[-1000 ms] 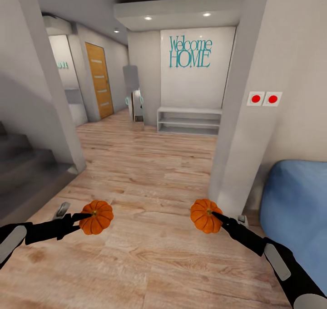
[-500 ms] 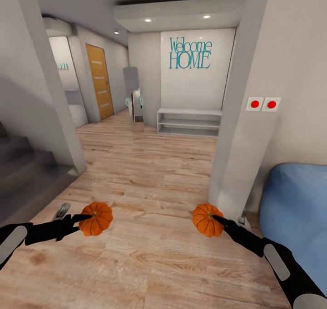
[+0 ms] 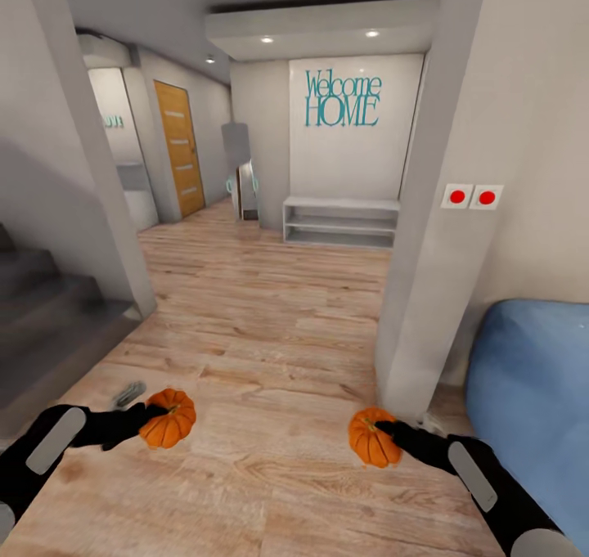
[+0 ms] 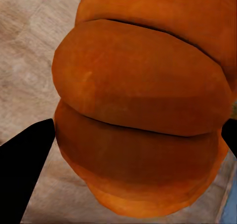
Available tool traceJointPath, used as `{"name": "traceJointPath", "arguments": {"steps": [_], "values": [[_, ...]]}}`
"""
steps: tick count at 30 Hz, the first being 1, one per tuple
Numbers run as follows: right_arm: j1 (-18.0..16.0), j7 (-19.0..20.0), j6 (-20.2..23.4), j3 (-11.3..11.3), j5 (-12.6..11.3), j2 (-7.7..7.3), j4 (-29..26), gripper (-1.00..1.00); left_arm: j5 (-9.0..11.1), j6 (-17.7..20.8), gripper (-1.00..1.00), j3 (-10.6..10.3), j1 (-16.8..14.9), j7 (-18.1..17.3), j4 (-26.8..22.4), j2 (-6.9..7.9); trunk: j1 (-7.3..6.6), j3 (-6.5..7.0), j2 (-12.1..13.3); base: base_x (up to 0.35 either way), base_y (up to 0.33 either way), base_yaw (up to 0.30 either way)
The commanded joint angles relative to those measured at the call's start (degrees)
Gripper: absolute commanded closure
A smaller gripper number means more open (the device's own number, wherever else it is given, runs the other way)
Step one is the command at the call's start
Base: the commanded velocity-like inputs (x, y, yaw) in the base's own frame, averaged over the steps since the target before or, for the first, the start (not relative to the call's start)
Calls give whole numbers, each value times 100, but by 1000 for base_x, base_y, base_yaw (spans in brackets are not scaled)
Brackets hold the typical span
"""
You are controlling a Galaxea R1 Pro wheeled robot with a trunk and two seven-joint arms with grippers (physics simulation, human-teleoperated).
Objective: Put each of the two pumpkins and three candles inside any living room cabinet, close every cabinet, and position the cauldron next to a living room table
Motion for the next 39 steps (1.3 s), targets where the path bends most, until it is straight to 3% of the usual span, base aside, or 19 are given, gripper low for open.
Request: {"name": "traceJointPath", "arguments": {"steps": [1, 4, 5, 7, 8, 10, 15, 19, 22, 24, 25, 27, 30, 32, 39], "values": [[-7, -298, 23, 186, -15, 58, -23, 100, 33, -15, 100, -17, -7, 258, -8, -77, -23, 14, 38, 0, 0, 0], [-15, -1004, 40, 585, -11, 236, -70, 100, -25, -172, 100, -52, -16, 1117, -94, -411, -89, 68, 158, 0, 0, 0], [-20, -1312, 46, 726, -10, 296, -83, 100, -190, -244, 100, -65, -17, 1324, -110, -516, -111, 86, 199, 0, 0, 0], [-29, -2062, 84, 1010, -10, 464, -176, 100, -771, -357, 100, -72, -17, 1651, -125, -767, -155, 122, 279, 0, 0, 0], [-31, -2598, 132, 1155, -13, 583, -397, 100, -1167, -394, 100, -61, -16, 1752, -112, -944, -177, 140, 319, 0, 0, 0], [-32, -3073, 155, 1257, -21, 646, -561, 100, -1377, -489, 100, -39, -15, 1799, -31, -1064, -221, 176, 399, 0, 0, 0], [-33, -3565, 163, 1471, -28, 714, -623, 100, -1485, -1299, 100, -84, -12, 1814, 847, -1127, -331, 265, 600, 0, 0, 0], [-33, -3936, 59, 1546, -4, 819, -600, 100, -1503, -1642, 100, -106, -10, 1813, 1203, -1127, -419, 337, 760, 0, 0, 0], [-14, -4031, -331, 1555, -8, 836, -597, 100, -1502, -1895, 100, -142, -9, 1813, 1377, -1141, -485, 391, 880, 0, 0, 0], [2, -4026, -828, 1576, -23, 842, -569, 100, -1499, -2231, 100, -277, -9, 1813, 1596, -1190, -529, 427, 961, 0, 0, 0], [14, -4022, -1105, 1637, -24, 845, -559, 100, -1498, -2425, 100, -381, -9, 1813, 1736, -1235, -551, 445, 1001, 0, 0, 0], [42, -4025, -1640, 1992, -36, 848, -550, 100, -1501, -2870, 100, -591, -9, 1813, 2111, -1357, -594, 481, 1081, 0, 0, 0], [56, -4073, -1921, 2497, -41, 851, -544, 100, -1503, -3185, 100, -677, -9, 1805, 2401, -1458, -660, 535, 1201, 0, 0, 0], [67, -4089, -2028, 2706, -53, 845, -536, 100, -1489, -3346, 100, -697, -9, 1766, 2491, -1490, -704, 571, 1281, 0, 0, 0], [144, -4070, -2243, 2817, -62, 848, -290, 100, -1486, -3964, 100, -704, -9, 1722, 2931, -1610, -748, 606, 1362, 0, 0, 0]]}}
